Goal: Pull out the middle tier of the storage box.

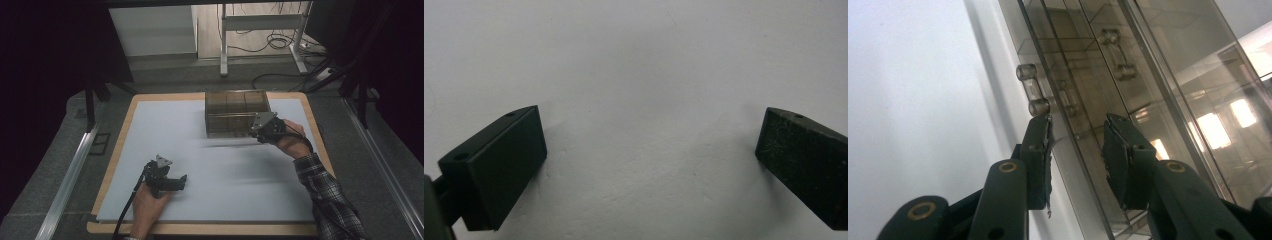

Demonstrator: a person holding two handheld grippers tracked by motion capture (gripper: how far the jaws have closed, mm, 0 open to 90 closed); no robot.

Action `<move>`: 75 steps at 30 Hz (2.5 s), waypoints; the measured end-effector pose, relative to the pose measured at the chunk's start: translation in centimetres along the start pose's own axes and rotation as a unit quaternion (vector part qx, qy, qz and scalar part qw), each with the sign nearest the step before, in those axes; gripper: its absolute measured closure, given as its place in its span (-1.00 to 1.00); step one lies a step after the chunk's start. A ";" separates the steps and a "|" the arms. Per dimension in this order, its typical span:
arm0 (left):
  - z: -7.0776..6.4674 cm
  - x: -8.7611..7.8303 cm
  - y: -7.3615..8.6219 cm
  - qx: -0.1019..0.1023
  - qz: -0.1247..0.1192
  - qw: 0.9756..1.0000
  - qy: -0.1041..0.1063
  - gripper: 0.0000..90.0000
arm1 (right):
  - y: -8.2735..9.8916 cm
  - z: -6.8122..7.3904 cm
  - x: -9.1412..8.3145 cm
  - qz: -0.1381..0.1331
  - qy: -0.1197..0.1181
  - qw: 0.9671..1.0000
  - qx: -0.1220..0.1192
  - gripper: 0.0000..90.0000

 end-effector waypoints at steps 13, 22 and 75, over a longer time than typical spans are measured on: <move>0.0 0.0 0.0 0.000 0.000 1.000 0.000 -1.00 | 1.1 -1.1 1.2 0.030 -0.075 0.997 -0.018 0.50; 0.0 0.0 0.0 0.000 0.000 1.000 0.000 -1.00 | 1.7 -1.6 2.4 0.043 -0.127 0.991 -0.024 0.60; 0.0 0.0 0.0 0.000 0.000 1.000 0.000 -1.00 | 2.8 1.6 1.1 0.046 -0.178 0.977 -0.104 0.90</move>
Point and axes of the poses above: each handheld gripper's, and its own axes: x roughly forward along the jaws, y roughly out of its underside, z roughly to its left, the point moved 7 cm from there along x, roughly forward along the jaws, and after that the axes turned 5 degrees about z, right-handed, at the moved point
